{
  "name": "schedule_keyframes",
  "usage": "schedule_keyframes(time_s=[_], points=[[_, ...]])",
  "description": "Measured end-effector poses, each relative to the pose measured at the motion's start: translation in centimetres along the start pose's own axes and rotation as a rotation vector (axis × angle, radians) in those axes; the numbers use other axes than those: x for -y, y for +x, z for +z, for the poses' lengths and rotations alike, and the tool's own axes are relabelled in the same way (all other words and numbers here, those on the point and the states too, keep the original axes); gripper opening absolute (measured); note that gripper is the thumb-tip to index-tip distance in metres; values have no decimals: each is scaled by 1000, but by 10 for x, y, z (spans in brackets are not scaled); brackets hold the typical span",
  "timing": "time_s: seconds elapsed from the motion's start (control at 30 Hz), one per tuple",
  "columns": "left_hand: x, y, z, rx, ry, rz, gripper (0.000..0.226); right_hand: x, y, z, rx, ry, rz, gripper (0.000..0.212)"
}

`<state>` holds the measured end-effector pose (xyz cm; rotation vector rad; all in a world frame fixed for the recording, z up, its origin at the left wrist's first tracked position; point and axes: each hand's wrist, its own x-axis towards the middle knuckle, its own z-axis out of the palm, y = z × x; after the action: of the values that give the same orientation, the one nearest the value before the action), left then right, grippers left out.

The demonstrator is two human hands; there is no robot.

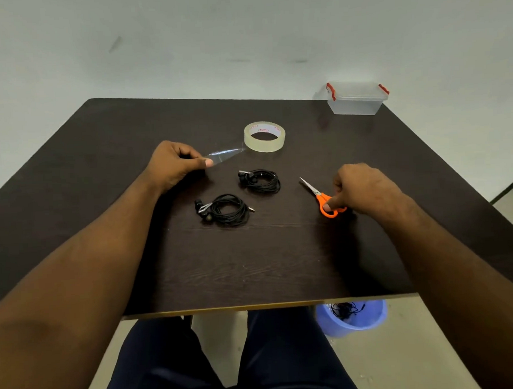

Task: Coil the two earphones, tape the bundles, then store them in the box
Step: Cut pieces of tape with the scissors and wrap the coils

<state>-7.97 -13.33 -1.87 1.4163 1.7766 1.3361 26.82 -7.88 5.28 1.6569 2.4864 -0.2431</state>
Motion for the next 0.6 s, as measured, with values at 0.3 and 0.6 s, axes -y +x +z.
schedule_keyframes(time_s=[0.3, 0.6], points=[[7, 6, -3, 8, -5, 13, 23, -1, 5, -2, 74, -51, 37, 39], [4, 8, -3, -21, -31, -16, 27, 0, 26, -5, -133, 523, -18, 8]])
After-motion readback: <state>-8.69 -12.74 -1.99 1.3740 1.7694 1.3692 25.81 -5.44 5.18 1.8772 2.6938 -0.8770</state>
